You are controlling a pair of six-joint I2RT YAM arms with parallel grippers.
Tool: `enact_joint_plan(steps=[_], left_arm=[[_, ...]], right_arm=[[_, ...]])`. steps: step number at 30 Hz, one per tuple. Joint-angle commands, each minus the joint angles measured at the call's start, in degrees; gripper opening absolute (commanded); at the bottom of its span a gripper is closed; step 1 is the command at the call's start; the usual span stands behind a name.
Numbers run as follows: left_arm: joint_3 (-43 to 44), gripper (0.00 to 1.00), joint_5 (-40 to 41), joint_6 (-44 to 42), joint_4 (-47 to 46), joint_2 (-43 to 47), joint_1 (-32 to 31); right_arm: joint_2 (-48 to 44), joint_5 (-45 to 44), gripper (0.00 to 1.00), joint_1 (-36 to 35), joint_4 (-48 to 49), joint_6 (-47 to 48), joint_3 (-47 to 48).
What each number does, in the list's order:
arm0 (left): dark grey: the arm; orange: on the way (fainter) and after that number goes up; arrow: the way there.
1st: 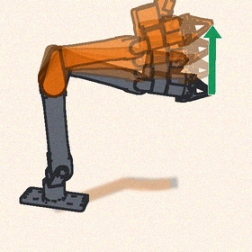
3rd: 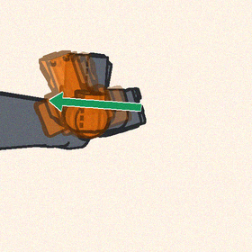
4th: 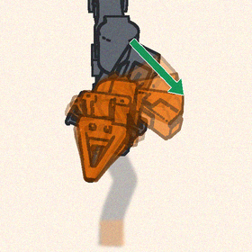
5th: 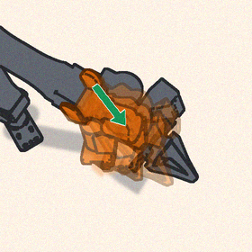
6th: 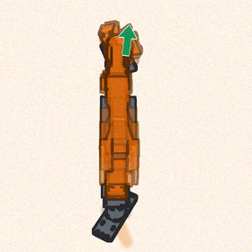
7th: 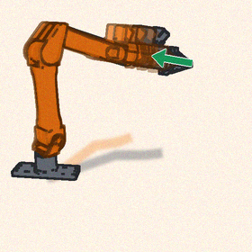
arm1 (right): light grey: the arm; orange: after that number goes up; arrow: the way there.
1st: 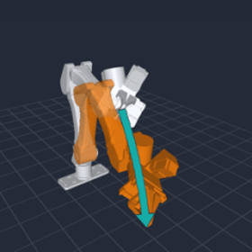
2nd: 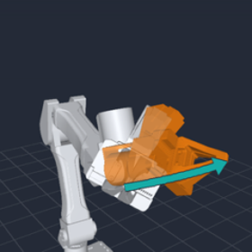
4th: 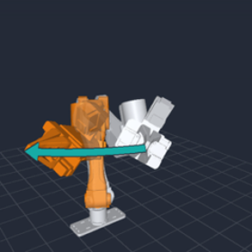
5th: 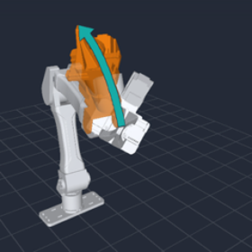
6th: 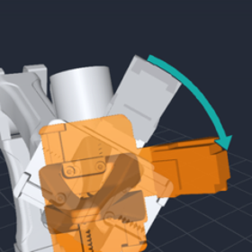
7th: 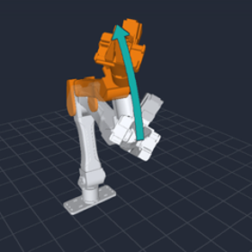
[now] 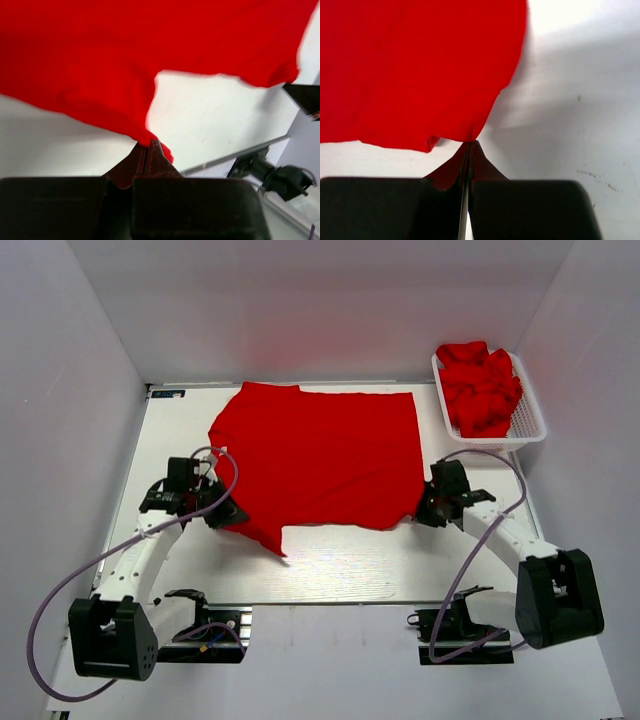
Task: Fold and stack the t-shirts
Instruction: Fold the flattened tshirt in 1/3 of the way
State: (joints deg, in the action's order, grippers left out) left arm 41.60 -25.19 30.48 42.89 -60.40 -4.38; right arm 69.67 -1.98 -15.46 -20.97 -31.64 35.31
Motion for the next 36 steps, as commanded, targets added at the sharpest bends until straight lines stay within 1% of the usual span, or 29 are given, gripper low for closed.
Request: enact_joint_plan(steps=[1, 4, 5, 8, 9, 12, 15, 20, 22, 23, 29, 33, 36], left_arm=[[3.38, 0.00, -1.62, 0.63, -11.48, -3.12, -0.10], [6.46, 0.00, -2.14, 0.63, -16.94, -7.00, -0.10], [7.34, 0.00, -2.14, 0.63, -17.92, -9.97, -0.10], [11.91, 0.00, -1.62, 1.25, -20.30, -14.20, -0.10], [13.14, 0.00, -1.62, 1.25, -21.00, -16.91, -0.10], [18.15, 0.00, 0.22, 0.72, -21.54, -20.10, -0.10], [21.75, 0.00, 0.23, 0.19, -26.27, -22.56, 0.60], [28.43, 0.00, 0.23, -2.26, -26.46, -28.70, 0.60], [30.46, 0.00, 0.23, -2.79, -26.46, -30.12, 0.60], [30.99, 0.00, 0.23, -3.32, -26.46, -30.65, 0.60], [35.03, 0.00, 0.23, -5.34, -30.23, -33.47, 0.60], [36.71, 0.00, 2.68, -6.66, -30.24, -34.61, 0.60], [37.23, 0.00, 6.37, -6.66, -30.24, -34.61, 1.13]], right_arm=[[3.00, 1.28, 0.00, -0.09, 2.52, 3.42, 5.29], [5.29, 0.75, 0.00, 0.00, 2.08, 5.09, 9.68], [6.35, 0.66, 0.00, 0.17, 2.51, 5.44, 10.30], [8.72, 0.57, 0.00, 0.26, 2.78, 6.50, 13.11], [8.99, 0.31, 0.00, 0.26, 3.04, 6.41, 13.73], [10.40, -0.39, 0.00, 0.34, 3.48, 6.33, 16.62], [12.24, -1.01, 0.00, 0.43, 3.31, 7.29, 18.91], [14.53, -2.76, 0.00, 0.43, 1.90, 8.43, 23.56], [15.49, -3.38, 0.00, 0.52, 1.37, 8.70, 25.23], [15.85, -5.04, 0.00, 0.44, 1.20, 8.70, 26.29], [20.32, -10.40, 0.00, 0.79, -3.54, 8.52, 31.74], [22.53, -12.61, 0.00, 1.22, -5.31, 8.35, 35.79], [24.11, -13.05, 0.00, 1.67, -6.18, 9.05, 37.90]])
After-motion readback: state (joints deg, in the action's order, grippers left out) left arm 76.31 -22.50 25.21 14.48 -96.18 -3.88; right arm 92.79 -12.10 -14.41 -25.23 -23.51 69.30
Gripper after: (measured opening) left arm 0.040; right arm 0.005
